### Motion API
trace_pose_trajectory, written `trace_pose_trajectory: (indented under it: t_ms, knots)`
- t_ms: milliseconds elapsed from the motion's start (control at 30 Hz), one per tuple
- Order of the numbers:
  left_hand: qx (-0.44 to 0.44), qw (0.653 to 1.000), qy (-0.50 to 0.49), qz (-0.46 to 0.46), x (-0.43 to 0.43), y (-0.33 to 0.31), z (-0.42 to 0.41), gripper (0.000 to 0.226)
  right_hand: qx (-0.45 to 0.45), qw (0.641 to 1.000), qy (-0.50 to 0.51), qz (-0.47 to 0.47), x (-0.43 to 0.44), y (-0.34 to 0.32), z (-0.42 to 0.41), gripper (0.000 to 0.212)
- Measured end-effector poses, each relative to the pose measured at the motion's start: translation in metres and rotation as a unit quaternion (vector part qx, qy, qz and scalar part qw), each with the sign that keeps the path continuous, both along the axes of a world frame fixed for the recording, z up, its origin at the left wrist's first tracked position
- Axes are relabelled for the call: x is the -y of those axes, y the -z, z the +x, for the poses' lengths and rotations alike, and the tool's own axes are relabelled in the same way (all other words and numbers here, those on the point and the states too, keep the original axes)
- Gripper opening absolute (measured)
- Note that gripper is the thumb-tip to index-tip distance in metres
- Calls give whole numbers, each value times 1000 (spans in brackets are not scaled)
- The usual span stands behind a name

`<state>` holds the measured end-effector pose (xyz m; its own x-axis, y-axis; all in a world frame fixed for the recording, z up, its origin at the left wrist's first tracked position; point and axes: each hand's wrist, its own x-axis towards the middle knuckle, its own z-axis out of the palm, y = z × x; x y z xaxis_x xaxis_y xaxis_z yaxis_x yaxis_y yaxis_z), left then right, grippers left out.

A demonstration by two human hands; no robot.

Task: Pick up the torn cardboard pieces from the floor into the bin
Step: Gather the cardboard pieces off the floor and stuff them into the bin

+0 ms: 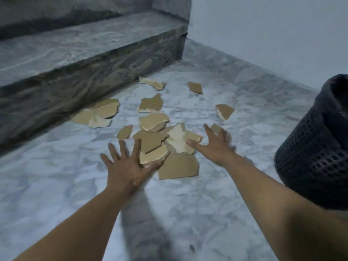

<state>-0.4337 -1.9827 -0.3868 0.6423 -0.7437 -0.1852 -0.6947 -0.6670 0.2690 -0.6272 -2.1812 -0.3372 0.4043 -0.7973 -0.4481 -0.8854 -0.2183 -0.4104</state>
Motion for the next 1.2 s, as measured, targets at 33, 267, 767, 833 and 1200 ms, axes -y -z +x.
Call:
trace_pose_trajectory:
  t_ms: [33, 267, 767, 833, 1200]
  knots:
    - [13, 1000, 7, 0, 0, 4, 2, 118, -23, 1000, -8, -9, -4, 16, 4, 112]
    - [23, 997, 31, -61, 33, 11, 16, 101, -35, 987, -8, -154, -3, 57, 36, 86]
    - [108, 986, -59, -115, 37, 12, 112, 101, 67, 974, -110, -187, -13, 68, 155, 96]
    - [103, 987, -76, -102, 33, 13, 139, 113, 75, 972, -93, -201, -13, 68, 168, 98]
    - [162, 981, -76, -80, 52, 14, 183, 85, 77, 978, -38, -191, 29, 60, 261, 108]
